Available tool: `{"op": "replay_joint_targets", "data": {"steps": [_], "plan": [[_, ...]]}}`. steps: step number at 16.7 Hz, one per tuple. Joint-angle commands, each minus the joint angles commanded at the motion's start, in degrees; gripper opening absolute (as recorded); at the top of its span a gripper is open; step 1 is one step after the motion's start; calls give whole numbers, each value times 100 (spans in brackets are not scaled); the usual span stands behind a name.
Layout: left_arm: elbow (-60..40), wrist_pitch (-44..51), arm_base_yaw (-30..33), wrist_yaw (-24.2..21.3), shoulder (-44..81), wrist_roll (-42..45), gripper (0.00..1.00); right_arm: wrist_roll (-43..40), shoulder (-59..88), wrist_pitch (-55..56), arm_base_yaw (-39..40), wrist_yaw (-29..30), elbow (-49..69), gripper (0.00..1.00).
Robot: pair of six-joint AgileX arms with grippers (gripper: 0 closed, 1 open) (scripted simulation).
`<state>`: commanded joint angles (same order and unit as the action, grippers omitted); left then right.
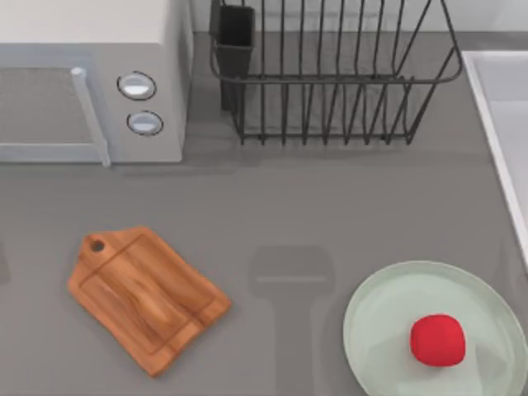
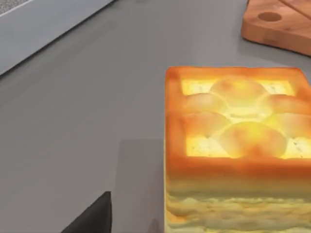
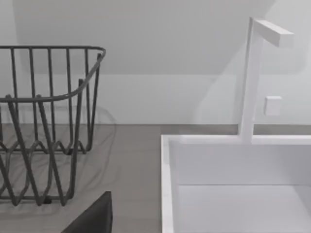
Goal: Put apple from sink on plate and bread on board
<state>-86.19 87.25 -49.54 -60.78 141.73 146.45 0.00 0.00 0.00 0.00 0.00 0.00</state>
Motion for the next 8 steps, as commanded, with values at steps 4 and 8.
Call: {"op": "replay_joint_targets", "data": {"steps": [4,8], "plan": [[69,-104,76,-42,-32,-82,100,0,0,0,0,0,0,100],[473,-891,453,-346,-148,-628,100,0,0,0,0,0,0,100]]}}
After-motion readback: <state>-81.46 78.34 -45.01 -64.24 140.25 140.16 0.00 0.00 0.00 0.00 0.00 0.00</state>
